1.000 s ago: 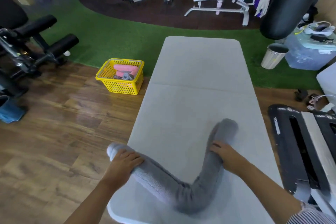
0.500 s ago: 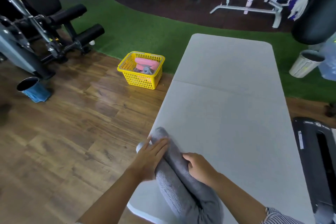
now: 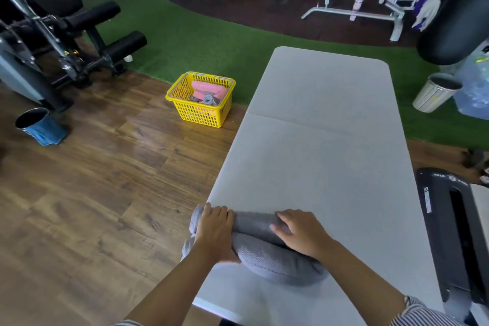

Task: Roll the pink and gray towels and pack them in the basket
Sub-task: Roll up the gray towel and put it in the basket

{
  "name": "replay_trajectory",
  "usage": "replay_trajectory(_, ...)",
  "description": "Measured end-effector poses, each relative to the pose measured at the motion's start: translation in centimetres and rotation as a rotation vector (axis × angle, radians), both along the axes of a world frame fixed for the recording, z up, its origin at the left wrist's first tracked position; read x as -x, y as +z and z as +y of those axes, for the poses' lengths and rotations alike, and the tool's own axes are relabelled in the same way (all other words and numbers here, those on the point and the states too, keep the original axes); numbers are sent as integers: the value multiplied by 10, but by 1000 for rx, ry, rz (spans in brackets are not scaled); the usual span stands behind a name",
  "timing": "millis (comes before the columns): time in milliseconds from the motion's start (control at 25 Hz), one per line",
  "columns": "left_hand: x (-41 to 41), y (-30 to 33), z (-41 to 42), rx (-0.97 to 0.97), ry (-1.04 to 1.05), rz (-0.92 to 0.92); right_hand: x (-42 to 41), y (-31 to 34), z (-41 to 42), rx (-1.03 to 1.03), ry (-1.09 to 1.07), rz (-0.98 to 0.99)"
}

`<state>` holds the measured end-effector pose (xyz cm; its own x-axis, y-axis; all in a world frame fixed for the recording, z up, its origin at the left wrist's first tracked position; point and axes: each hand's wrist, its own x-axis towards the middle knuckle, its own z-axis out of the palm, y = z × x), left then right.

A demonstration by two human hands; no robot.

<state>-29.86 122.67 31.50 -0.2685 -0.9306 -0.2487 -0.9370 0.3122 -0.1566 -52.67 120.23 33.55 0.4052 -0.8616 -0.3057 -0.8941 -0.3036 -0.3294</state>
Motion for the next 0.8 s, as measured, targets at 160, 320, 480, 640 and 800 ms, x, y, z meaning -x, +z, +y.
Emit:
replay_trajectory(160,-15,-9,7,-77,-66,134,-11,7,23,-143,68,271)
replay_trajectory(320,-20,-2,6,-204,-94,41,-28,-5,38,-87,103,438)
replay_trajectory(480,-12,-7,6,-142,2,101,-30,-10,21,-54,41,369)
replay_trajectory(640,-26,-5,5,-118,101,131,-49,-8,2,46,75,326)
replay_trajectory(800,-85,-5,1,-102,218,167,-109,-13,-19,168,112,325)
